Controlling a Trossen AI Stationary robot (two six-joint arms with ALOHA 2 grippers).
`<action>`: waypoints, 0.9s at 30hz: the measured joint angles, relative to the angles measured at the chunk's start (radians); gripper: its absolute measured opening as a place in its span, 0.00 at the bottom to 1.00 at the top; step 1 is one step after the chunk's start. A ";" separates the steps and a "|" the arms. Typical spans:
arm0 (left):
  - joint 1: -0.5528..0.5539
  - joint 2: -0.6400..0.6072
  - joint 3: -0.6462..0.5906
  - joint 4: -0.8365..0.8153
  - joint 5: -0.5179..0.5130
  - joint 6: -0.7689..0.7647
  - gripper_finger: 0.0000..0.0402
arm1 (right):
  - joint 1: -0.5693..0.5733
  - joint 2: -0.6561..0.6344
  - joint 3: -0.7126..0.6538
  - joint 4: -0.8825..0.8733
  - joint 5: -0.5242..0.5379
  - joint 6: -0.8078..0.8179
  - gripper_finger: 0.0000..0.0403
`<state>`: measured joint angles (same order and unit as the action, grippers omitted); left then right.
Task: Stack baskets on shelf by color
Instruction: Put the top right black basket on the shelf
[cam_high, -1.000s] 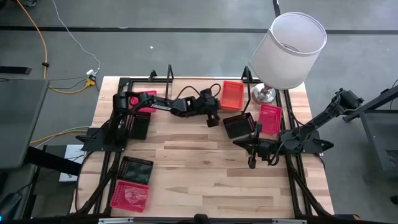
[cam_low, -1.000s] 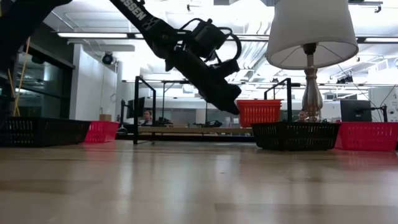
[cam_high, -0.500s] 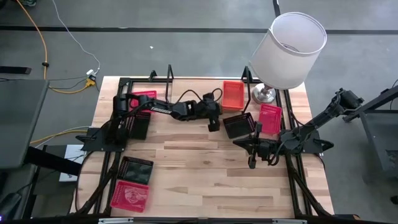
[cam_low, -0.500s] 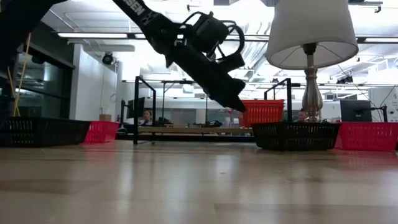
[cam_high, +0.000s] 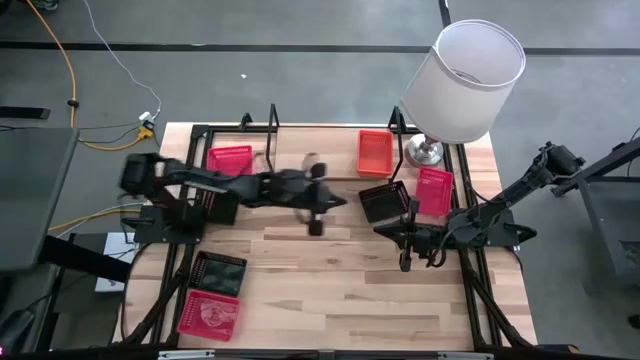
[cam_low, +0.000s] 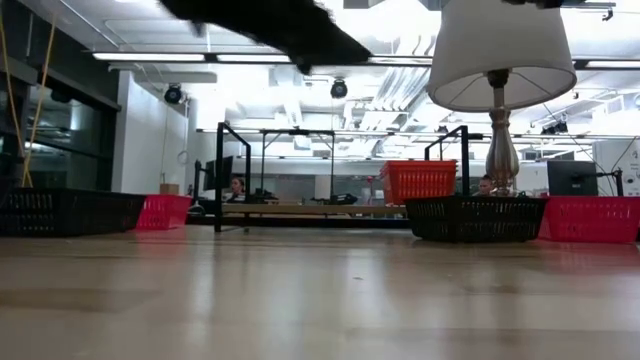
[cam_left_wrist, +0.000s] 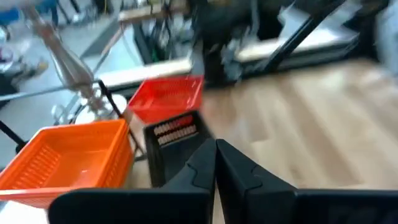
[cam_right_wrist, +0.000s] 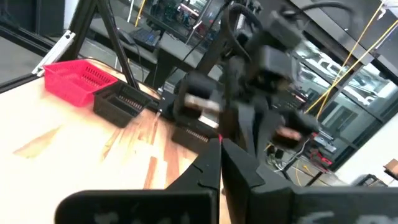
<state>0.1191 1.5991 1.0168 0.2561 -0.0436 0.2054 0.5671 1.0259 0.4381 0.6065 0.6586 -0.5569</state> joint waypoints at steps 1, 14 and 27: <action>-0.010 -0.052 -0.063 0.052 0.008 -0.014 0.00 | -0.002 0.000 0.000 0.000 -0.004 0.000 0.00; -0.171 -0.659 -0.542 0.339 -0.043 -0.064 0.00 | -0.090 0.001 0.000 -0.005 -0.165 0.018 0.00; -0.240 -0.674 -0.554 0.222 -0.130 -0.123 0.05 | -0.162 0.001 0.000 -0.026 -0.201 0.064 0.00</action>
<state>-0.1210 0.9253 0.4633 0.4784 -0.1736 0.0819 0.4046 1.0264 0.4381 0.5800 0.4580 -0.4933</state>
